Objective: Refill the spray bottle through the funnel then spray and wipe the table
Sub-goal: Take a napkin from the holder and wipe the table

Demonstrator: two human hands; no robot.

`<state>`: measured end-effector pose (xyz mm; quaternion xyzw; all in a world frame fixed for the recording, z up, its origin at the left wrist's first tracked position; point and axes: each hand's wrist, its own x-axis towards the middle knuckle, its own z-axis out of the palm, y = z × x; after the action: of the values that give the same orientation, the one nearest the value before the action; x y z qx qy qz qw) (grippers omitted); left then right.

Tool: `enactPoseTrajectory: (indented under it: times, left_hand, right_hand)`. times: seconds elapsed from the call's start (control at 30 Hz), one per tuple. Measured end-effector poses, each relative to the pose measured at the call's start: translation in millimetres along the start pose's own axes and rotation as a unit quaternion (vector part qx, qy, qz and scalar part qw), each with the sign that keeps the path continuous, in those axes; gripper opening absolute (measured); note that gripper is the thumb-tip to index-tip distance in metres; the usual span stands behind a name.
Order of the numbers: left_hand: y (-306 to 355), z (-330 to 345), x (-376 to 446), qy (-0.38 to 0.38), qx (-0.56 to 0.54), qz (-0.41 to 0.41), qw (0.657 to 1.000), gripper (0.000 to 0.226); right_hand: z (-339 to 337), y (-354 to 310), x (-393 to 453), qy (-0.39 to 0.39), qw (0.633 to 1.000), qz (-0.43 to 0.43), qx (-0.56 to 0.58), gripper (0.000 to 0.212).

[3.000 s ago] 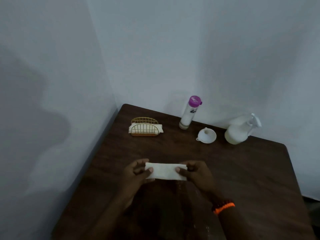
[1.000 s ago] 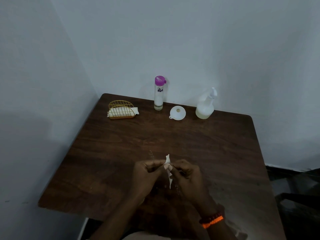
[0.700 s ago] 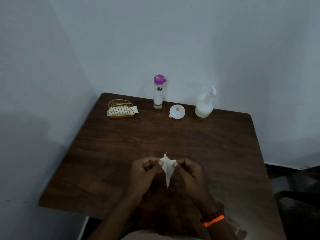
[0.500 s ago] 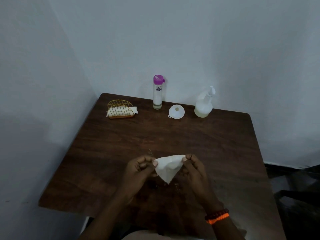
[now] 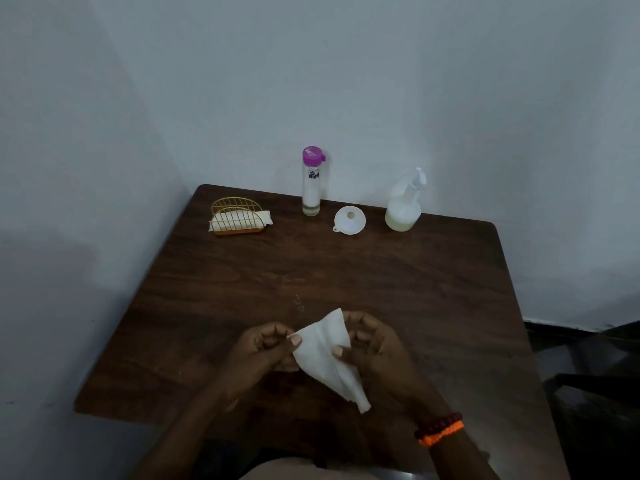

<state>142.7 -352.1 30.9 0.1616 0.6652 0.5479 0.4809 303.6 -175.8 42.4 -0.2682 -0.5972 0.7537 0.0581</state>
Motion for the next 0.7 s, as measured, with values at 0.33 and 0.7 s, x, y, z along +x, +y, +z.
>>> enactPoseTrajectory:
  times: [0.33, 0.7]
  left_hand:
    - [5.3, 10.6, 19.1, -0.155, 0.213, -0.012, 0.965, 0.085]
    - [39.0, -13.3, 73.9, -0.189, 0.32, 0.011, 0.928, 0.02]
  right_hand:
    - [-4.6, 10.9, -7.3, -0.14, 0.974, 0.066, -0.167, 0.047]
    - [-37.7, 4.3, 38.9, -0.098, 0.952, 0.114, -0.267, 0.044]
